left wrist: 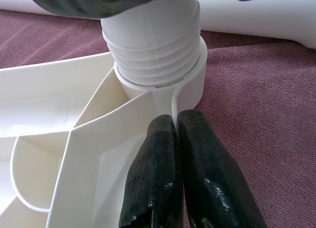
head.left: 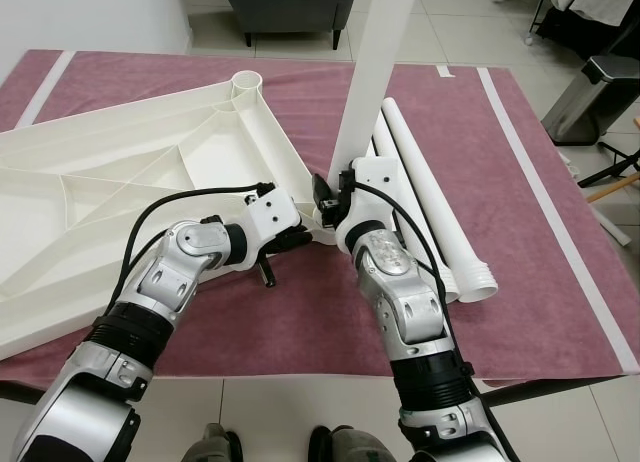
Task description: Building children table
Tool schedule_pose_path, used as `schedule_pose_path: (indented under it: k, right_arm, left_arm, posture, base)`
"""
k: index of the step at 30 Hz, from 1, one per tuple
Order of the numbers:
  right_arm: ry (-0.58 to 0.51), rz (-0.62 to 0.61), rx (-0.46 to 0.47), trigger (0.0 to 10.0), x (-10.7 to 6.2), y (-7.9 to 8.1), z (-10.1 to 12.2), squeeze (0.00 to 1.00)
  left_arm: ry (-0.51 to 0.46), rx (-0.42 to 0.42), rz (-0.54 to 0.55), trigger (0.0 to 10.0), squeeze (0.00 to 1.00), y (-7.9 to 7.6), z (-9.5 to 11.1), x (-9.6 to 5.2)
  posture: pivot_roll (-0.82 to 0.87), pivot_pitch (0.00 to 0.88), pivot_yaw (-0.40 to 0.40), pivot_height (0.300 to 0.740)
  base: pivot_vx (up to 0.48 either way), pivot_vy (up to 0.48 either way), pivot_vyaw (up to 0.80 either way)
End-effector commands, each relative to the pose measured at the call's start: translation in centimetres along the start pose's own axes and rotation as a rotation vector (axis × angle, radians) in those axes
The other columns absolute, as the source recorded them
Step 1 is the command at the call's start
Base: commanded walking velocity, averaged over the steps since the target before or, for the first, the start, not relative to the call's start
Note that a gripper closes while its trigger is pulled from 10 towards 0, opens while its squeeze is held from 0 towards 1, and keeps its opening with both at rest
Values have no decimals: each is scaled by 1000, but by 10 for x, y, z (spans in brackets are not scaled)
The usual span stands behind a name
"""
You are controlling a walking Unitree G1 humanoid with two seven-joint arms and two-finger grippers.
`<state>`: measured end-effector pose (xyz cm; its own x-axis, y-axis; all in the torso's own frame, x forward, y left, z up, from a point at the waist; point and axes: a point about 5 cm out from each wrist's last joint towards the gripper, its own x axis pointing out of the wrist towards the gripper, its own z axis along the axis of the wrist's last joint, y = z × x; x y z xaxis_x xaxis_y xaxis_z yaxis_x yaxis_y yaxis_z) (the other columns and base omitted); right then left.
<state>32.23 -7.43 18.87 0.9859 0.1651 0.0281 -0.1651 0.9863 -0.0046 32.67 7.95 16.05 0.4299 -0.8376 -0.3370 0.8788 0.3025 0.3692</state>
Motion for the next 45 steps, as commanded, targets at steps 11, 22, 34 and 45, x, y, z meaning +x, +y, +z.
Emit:
schedule_pose_path:
  k: [11,22,34,45]
  right_arm:
    - [-13,115,10,10000,2,-24,2,0]
    - [-99,630,-199,10000,-13,-33,31,0]
    - [-20,995,-261,10000,-28,-28,29,0]
    - [-31,1071,-234,10000,-27,-12,28,0]
  left_arm:
    - [-3,-18,-150,0,0,-23,-8,6]
    - [6,58,-238,0,0,-27,-8,-16]
    - [30,123,-304,0,0,-28,-7,-53]
    - [60,138,-326,0,0,-22,-6,-78]
  posture:
    - [64,145,14,740]
    - [60,145,11,740]
    - [75,135,-21,740]
    - [92,140,-26,740]
  base:
    - [0,0,0]
    - [0,0,0]
    - [0,0,0]
    - [0,0,0]
